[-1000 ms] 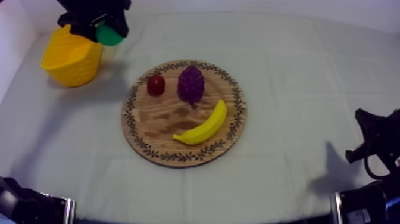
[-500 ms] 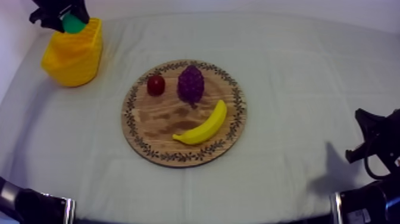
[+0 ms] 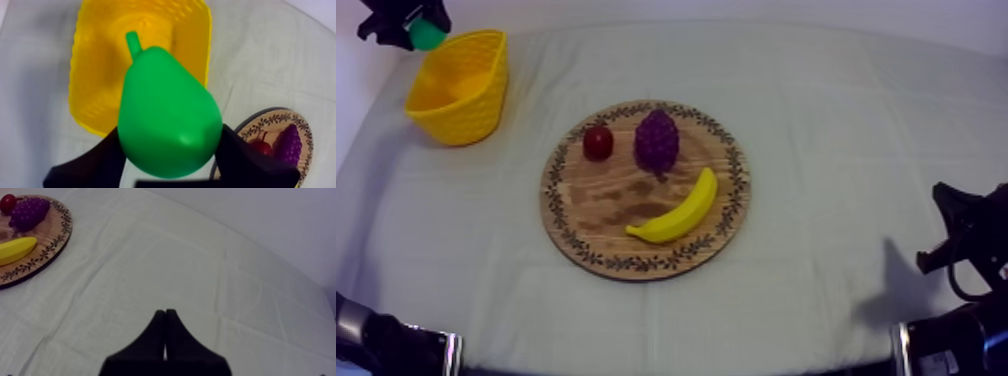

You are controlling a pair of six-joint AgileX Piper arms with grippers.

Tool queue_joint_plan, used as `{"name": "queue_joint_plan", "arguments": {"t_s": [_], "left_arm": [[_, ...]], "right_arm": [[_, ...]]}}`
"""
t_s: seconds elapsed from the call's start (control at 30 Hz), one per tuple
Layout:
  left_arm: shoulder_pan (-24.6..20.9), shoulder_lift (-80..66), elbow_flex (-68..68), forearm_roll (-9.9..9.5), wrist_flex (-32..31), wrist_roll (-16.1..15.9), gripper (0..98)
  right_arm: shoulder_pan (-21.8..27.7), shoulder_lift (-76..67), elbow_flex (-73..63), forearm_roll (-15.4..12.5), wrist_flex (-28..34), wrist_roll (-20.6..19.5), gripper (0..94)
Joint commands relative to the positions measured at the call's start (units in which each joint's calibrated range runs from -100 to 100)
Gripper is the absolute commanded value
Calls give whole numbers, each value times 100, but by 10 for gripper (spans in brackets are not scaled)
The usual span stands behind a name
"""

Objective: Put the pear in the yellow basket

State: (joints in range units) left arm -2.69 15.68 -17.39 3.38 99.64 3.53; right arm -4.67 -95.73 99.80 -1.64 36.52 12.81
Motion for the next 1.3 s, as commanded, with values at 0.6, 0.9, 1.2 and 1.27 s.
{"name": "queue_joint_plan", "arguments": {"t_s": [0.6,0.9,1.2,1.27], "left_arm": [[-19,1236,-359,40,-394,-2,514],[-137,1948,-569,25,-639,-40,512],[-197,2473,-708,13,-778,-62,513],[-194,2567,-748,10,-791,-59,515]], "right_arm": [[0,-3,-2,1,2,1,2],[0,-3,-2,1,2,1,2],[0,-3,-2,1,2,1,2],[0,-3,-2,1,2,1,2]]}}
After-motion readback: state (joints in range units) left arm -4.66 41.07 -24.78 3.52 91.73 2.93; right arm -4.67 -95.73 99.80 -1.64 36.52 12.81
